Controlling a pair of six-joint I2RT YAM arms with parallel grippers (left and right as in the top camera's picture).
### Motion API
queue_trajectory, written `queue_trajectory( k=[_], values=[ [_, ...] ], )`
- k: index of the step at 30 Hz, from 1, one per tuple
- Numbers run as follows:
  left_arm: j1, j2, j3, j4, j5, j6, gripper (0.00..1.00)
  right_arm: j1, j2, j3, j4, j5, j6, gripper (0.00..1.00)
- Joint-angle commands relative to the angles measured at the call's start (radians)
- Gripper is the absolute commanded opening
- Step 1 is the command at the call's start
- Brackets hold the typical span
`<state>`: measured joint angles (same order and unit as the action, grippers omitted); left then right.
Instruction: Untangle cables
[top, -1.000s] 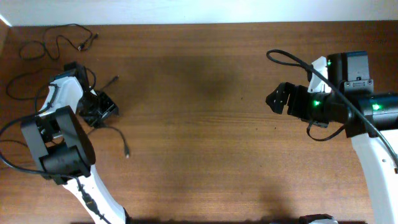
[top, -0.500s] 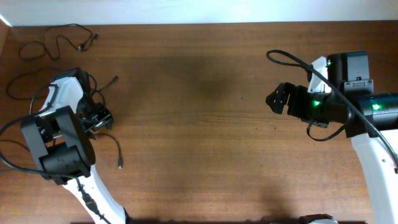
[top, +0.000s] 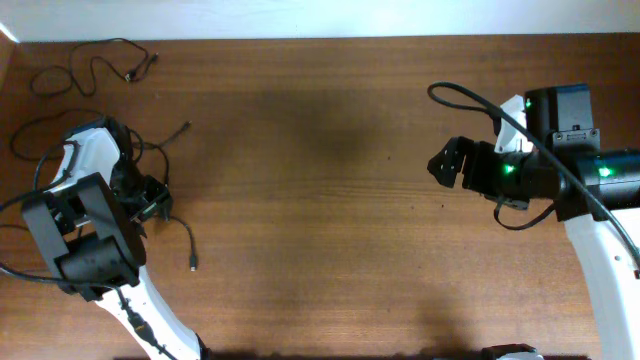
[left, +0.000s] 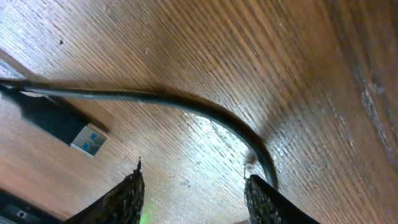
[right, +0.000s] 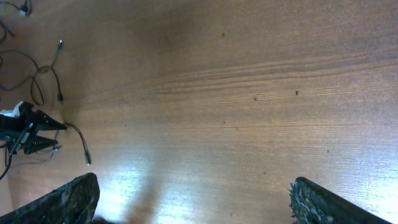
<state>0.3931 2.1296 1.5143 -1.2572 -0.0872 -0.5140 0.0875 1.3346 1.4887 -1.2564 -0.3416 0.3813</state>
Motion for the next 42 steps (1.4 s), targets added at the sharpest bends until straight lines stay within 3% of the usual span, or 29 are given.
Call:
queue_trajectory(
  k=[1, 6, 18, 24, 30, 38, 42],
  values=[
    [0.005, -0.05, -0.006, 0.024, -0.004, -0.016, 0.52, -0.003, -0.003, 0.002, 0.003, -0.013, -0.01, 0.98],
    [0.005, -0.095, -0.006, 0.176, 0.143, 0.049, 0.52, -0.003, -0.003, 0.002, 0.007, -0.013, -0.01, 0.98],
    [0.005, -0.095, -0.185, 0.223, 0.027, 0.043, 0.52, -0.003, -0.003, 0.002, 0.022, -0.013, -0.01, 0.98],
    [0.026, -0.096, -0.186, 0.13, -0.099, -0.024, 0.48, -0.003, -0.003, 0.002, 0.022, -0.013, -0.011, 0.98],
    [0.06, -0.097, -0.178, 0.132, -0.092, -0.019, 0.48, -0.003, -0.003, 0.002, 0.022, -0.013, -0.011, 0.98],
    [0.06, -0.242, -0.124, 0.214, 0.169, 0.141, 0.5, -0.003, -0.003, 0.002, 0.022, -0.013, -0.01, 0.98],
    [0.1, -0.266, -0.125, 0.211, -0.005, 0.036, 0.55, -0.003, -0.003, 0.002, 0.014, -0.013, -0.023, 0.98]
  ],
)
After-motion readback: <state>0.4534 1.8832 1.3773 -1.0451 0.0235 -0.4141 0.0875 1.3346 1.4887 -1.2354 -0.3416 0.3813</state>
